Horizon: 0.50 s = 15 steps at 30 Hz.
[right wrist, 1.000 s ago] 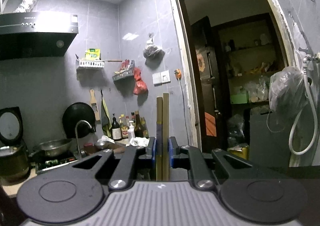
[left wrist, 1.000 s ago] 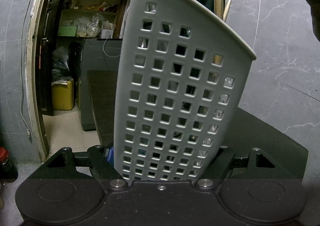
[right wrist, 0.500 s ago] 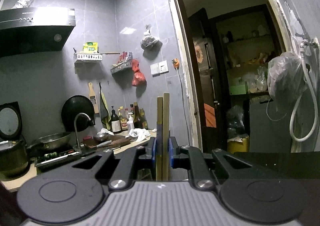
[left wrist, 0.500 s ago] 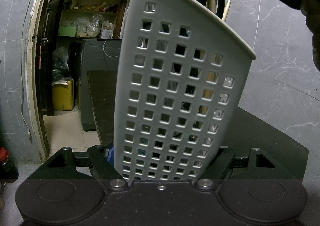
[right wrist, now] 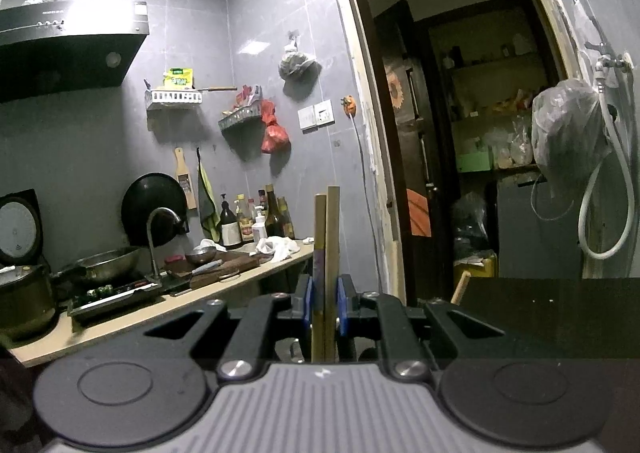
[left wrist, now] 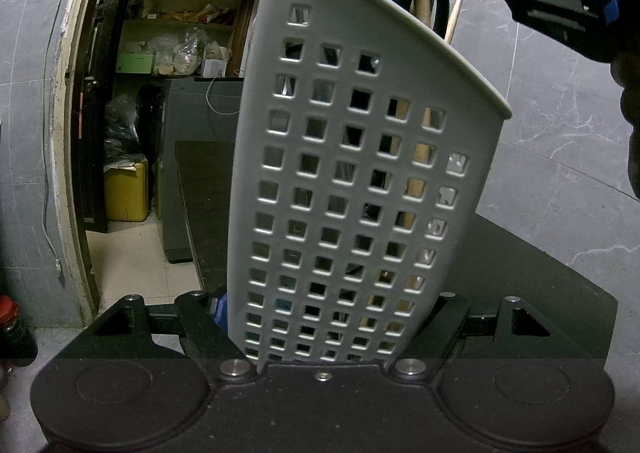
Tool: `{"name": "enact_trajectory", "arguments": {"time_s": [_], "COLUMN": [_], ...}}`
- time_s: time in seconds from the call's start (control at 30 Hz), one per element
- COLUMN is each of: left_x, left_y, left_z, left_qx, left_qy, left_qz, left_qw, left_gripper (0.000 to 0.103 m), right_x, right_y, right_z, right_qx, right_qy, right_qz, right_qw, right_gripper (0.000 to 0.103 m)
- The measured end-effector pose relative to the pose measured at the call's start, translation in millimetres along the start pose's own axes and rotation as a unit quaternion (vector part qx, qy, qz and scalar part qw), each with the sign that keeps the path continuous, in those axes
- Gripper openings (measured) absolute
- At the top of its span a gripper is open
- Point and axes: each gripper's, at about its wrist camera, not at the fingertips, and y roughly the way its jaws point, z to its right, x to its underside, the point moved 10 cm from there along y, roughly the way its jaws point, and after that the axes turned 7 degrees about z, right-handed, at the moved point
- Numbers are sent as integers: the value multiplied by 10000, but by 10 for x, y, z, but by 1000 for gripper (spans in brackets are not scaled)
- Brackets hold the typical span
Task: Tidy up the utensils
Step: 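Lower the chopsticks into the basket and open the right tool while the left tool holds it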
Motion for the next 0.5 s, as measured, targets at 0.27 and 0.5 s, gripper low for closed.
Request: {"name": "enact_trajectory", "arguments": {"time_s": [0.27, 0.5], "left_x": [0, 0], "left_y": [0, 1], "left_z": [1, 1], "left_qx": [0, -1], "left_qy": [0, 2], "left_qz": [0, 0], "left_qw": [10000, 10000], "left_gripper": [79, 79], "right_x": [52, 64], "right_y": [-22, -39], "right_z": [26, -22], "right_qx": [40, 83], "right_qy": [-4, -110], "right_qz": [24, 67], "right_qw": [10000, 9999], "right_gripper": [15, 16]}}
